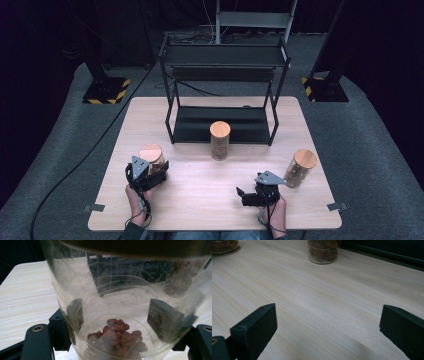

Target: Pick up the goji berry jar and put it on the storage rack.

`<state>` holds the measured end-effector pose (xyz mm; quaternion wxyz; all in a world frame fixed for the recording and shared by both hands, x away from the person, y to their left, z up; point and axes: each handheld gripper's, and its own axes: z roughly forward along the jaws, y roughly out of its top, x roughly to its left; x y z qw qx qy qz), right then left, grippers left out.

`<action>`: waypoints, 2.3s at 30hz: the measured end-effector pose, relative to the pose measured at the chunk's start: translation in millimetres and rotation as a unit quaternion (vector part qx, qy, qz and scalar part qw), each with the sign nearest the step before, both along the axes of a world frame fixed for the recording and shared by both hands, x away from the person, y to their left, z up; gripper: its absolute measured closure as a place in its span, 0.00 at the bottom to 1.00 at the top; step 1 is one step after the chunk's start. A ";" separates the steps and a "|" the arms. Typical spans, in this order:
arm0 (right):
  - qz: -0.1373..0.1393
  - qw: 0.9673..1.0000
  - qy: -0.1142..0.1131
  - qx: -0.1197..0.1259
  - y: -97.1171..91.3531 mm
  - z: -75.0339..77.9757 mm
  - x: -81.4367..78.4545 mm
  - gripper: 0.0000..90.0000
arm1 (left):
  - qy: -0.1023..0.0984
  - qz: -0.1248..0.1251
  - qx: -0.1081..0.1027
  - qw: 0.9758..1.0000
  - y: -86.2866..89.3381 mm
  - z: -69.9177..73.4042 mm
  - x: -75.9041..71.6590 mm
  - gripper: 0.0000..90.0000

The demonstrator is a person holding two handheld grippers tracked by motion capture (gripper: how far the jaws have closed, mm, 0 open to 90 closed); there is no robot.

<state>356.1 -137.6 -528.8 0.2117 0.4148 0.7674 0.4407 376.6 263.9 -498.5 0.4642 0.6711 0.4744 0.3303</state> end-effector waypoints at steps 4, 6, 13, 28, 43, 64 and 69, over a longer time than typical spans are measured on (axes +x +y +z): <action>0.001 1.000 0.001 0.005 -1.0 0.1 0.0 0.01 | 0.000 -0.004 0.001 1.000 -0.6 3.3 1.7 0.27; 0.002 1.000 0.002 0.004 -0.7 0.0 0.2 0.01 | -0.001 -0.005 0.000 1.000 -1.2 4.6 2.0 0.27; 0.002 1.000 0.003 0.006 -0.9 0.0 0.5 0.01 | -0.001 -0.012 0.002 1.000 -5.0 7.6 3.0 0.27; 0.004 1.000 0.005 0.006 -1.0 -0.1 1.0 0.01 | -0.002 -0.029 0.007 1.000 -15.6 10.9 7.7 0.27; 0.005 1.000 0.005 0.004 -0.6 -0.1 0.8 0.01 | 0.000 -0.046 0.018 0.999 -23.8 13.8 13.0 0.27; 0.005 1.000 0.005 0.001 -0.2 -0.1 0.8 0.01 | -0.002 -0.059 0.027 0.998 -30.4 18.6 23.0 0.27; 0.005 1.000 0.005 0.000 -0.1 -0.1 0.9 0.01 | 0.002 -0.066 0.030 0.997 -32.8 18.4 26.7 0.27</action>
